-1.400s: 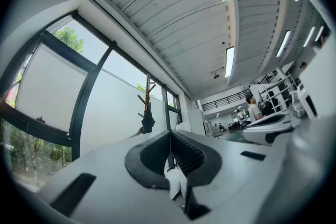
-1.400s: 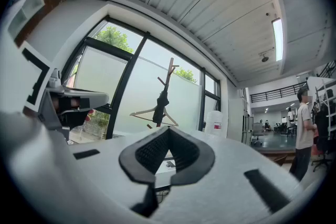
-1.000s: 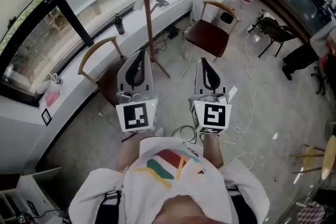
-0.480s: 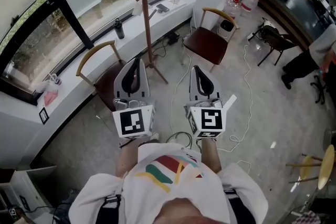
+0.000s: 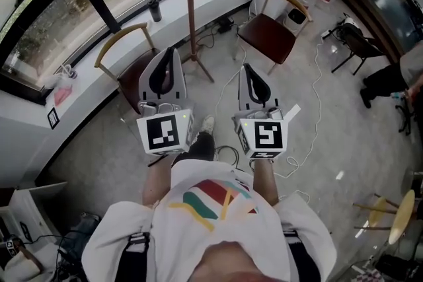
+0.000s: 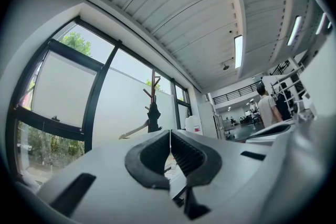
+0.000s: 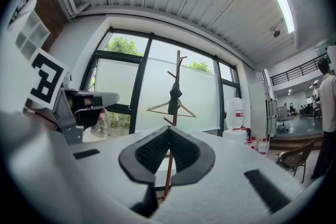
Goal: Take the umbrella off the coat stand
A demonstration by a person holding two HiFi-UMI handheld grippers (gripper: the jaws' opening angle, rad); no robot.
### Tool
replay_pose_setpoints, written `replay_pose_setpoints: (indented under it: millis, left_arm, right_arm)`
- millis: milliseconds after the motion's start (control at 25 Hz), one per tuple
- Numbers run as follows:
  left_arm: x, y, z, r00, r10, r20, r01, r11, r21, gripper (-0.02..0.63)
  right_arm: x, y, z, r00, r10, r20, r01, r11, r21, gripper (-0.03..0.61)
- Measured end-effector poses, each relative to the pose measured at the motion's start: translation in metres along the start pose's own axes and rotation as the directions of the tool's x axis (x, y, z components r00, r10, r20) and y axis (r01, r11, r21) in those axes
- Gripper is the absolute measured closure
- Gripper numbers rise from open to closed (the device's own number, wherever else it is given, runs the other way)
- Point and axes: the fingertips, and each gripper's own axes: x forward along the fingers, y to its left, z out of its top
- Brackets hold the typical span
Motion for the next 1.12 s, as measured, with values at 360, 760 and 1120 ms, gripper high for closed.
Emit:
replay_pose_setpoints:
  millis: [360, 760, 1120]
  left_arm:
    - [0.053, 0.016, -0.022, 0.999, 0.027, 0.023, -0.027, 0.999, -0.02, 0.606]
    - [0.164, 0.034, -0.045, 0.999, 0.032, 0.034, -0.031, 0.999, -0.025, 0.606]
    - [0.263, 0.077, -0.053, 0.997, 0.06, 0.042, -0.058, 0.998, -0.039, 0.606]
  right_arm:
    - [0.044, -0.025, -0.013, 1.0, 0.003, 0.0, -0.003, 1.0, -0.027, 0.578]
    - [0.157, -0.058, -0.015, 0.999, 0.053, 0.012, -0.052, 0.998, -0.045, 0.578]
    - [0.275, -0.075, 0.003, 0.994, 0.099, 0.042, -0.097, 0.994, -0.05, 0.578]
